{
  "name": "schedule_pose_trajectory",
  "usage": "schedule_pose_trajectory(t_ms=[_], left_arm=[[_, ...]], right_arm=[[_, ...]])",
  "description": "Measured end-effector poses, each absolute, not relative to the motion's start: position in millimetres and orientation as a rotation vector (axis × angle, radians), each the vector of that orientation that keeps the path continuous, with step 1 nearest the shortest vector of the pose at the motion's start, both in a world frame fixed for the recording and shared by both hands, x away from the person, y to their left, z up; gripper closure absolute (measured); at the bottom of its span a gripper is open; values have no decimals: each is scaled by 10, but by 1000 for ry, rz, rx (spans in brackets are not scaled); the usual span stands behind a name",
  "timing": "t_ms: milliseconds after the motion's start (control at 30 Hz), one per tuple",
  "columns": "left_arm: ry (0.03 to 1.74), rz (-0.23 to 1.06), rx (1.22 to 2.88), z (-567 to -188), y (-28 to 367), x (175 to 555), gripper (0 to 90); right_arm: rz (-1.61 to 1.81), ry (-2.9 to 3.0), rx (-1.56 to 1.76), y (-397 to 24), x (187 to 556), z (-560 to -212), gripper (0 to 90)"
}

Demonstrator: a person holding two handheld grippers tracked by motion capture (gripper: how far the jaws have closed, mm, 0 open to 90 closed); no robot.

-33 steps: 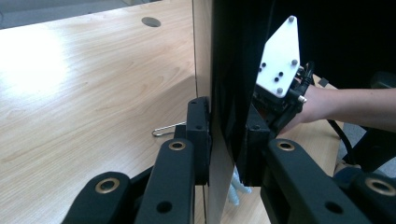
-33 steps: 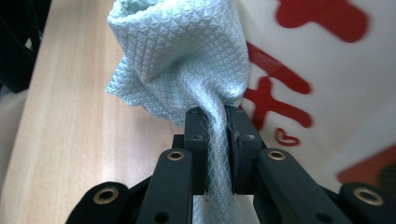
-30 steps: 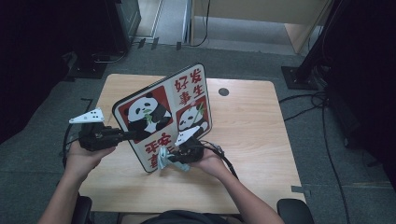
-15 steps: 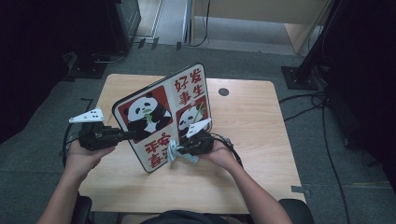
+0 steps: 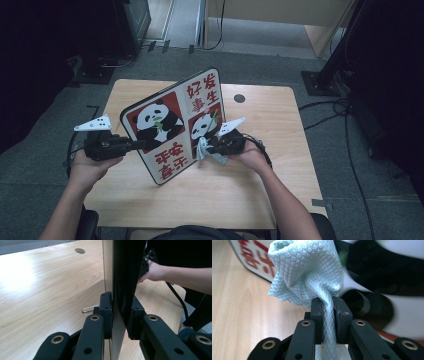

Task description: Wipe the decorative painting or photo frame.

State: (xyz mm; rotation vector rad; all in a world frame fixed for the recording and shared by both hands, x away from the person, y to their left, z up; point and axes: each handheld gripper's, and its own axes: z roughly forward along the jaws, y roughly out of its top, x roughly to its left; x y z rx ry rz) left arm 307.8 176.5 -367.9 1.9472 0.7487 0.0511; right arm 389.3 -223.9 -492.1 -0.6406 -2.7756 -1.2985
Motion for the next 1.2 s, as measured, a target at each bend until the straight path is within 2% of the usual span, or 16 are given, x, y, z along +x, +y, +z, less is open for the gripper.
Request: schedule_pose_trajectory(t_ms=[800, 1200], left_arm=[[744, 56, 1955, -3672, 1764, 3090, 783], [759, 54, 1948, -3670, 1761, 3090, 778]], right_arm=[[-1266, -2757, -933, -2818, 4175, -4988, 807], [-1298, -2743, -797, -2688, 4065, -4552, 809]])
